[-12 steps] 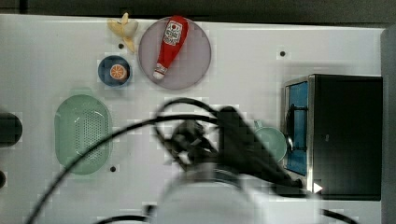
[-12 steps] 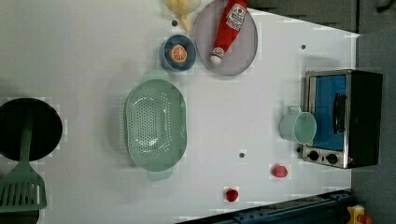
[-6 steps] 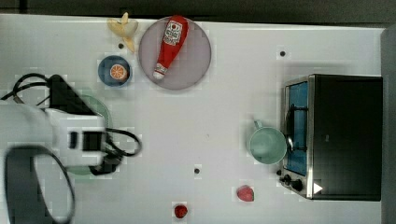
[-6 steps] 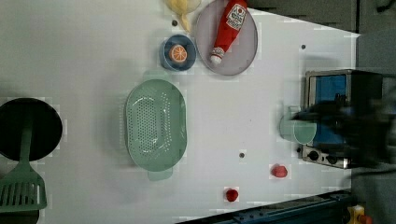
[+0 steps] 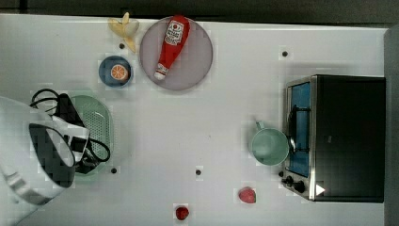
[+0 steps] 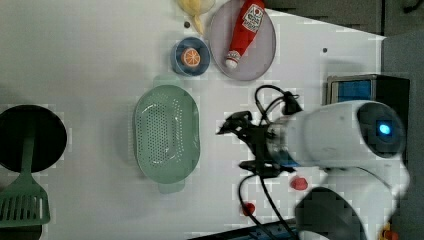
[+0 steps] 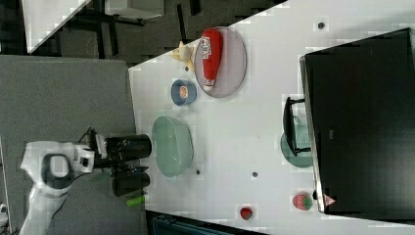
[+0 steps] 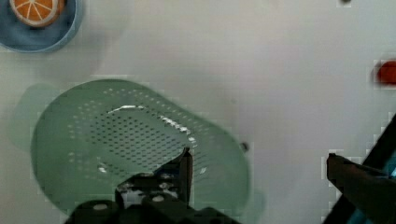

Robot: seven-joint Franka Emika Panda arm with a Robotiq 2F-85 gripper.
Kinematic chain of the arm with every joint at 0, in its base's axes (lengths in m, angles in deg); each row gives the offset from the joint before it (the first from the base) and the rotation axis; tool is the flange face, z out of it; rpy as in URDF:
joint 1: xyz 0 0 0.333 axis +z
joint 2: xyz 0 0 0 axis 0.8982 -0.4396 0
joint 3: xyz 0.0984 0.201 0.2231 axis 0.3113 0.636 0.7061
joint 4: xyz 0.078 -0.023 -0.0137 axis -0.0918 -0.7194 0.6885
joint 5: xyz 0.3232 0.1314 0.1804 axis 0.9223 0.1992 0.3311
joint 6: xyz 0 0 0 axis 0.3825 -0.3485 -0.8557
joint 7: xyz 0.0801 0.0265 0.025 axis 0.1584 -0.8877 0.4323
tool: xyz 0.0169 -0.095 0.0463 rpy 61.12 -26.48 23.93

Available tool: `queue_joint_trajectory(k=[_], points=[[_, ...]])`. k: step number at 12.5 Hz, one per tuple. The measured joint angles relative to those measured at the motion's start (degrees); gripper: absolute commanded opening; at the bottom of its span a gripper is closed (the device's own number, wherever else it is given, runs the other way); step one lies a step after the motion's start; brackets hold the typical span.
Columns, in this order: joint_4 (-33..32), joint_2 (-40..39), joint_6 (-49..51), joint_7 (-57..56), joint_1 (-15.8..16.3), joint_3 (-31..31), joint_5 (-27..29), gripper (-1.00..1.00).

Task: Drag strainer left to right.

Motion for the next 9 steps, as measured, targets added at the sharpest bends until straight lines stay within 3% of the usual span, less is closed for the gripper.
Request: queue_joint_trajectory(k=[9], points=[[-1.2, -17.5, -23.3, 23.6, -0.6, -2.3, -2.3, 1.0]])
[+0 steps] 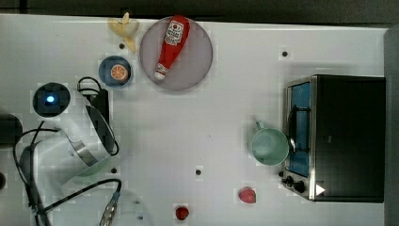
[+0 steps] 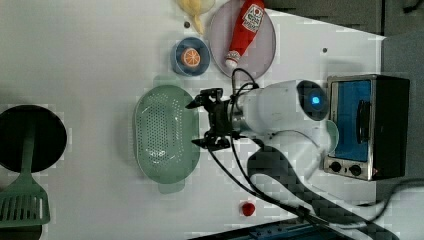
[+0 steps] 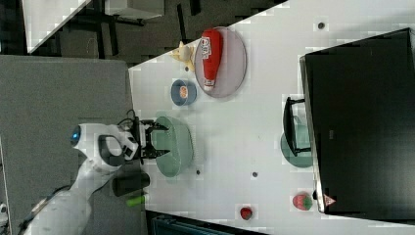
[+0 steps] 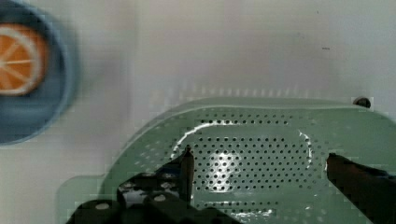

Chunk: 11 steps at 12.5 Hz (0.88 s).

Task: Drag strainer left to right.

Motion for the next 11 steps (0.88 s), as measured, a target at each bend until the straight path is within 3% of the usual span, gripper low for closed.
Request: queue_joint_trajectory(k=[2, 5, 8, 11], points=[[-0.6, -3.9, -5.1, 2.1, 0.2, 0.0, -0.9, 1.0], [-4.5, -5.5, -8.8, 3.3, 1.4, -1.5, -6.7, 1.0], [-7.7, -5.7, -12.0, 4.1, 2.8, -3.8, -6.5, 1.0], [-8.1, -5.7, -13.0, 4.2, 1.7, -4.2, -7.6, 1.0]])
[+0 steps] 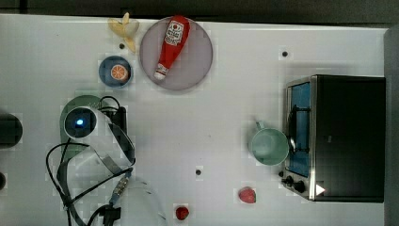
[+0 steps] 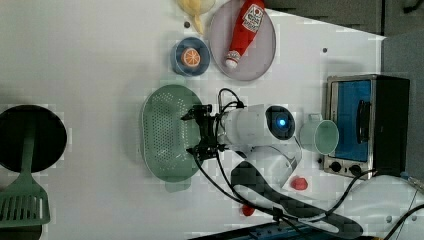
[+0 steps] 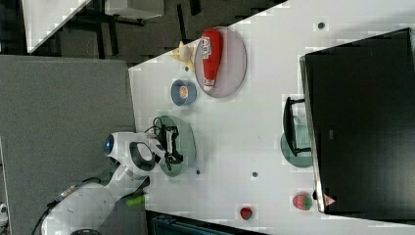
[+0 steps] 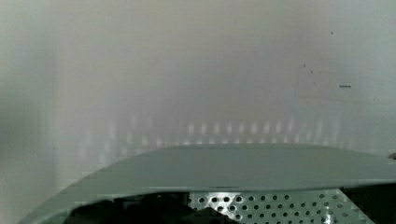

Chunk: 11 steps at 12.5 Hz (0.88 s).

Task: Drag strainer left to right.

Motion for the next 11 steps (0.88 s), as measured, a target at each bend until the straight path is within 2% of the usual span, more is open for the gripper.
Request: queue_joint_trajectory(k=[3, 6, 11], points=[[-0.4, 0.1, -1.1, 0.0, -0.2, -1.3, 0.1, 1.0], [-3.8, 2.0, -1.4, 0.2, -0.9, -3.2, -1.2, 1.0], [-7.6, 6.4, -1.7, -1.2, -4.2, -5.5, -1.0, 1.0]])
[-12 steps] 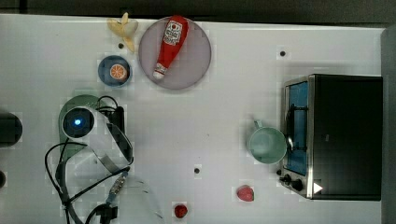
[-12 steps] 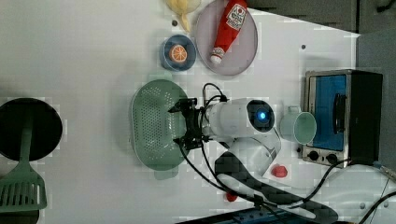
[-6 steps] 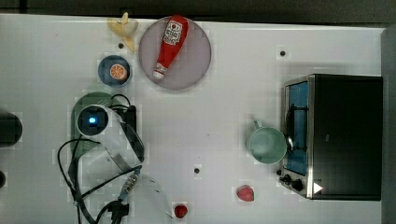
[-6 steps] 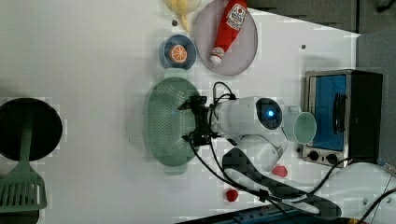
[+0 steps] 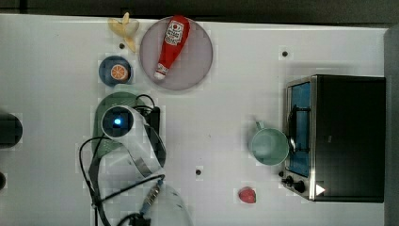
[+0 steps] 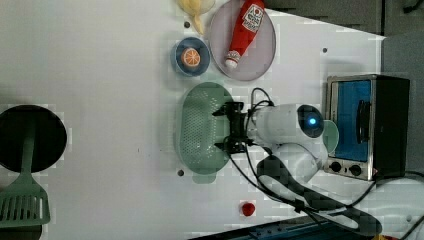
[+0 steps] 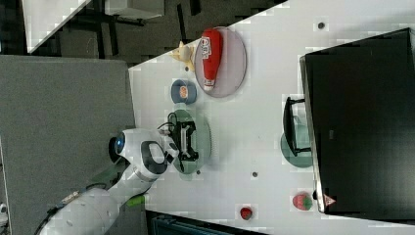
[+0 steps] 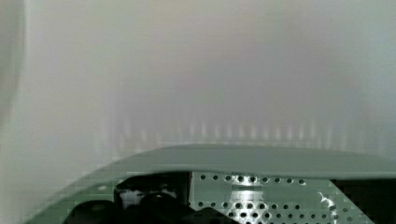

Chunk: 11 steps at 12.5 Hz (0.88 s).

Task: Drag strainer left to right.

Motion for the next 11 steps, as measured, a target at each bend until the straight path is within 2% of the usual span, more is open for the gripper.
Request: queue_joint_trajectory(k=[3, 7, 9, 11], points=[[-4.6, 4.5, -0.5, -3.2, -3.4, -1.6, 0.2, 1.0], [-4.1, 3.5, 0.2, -7.4, -5.4, -4.9, 2.2, 1.0], [-4.6, 3.0, -0.1, -9.8, -6.8, -5.8, -0.5, 1.0], [-4.5, 3.5, 0.2, -11.4, -7.9, -7.0, -0.7, 1.0]])
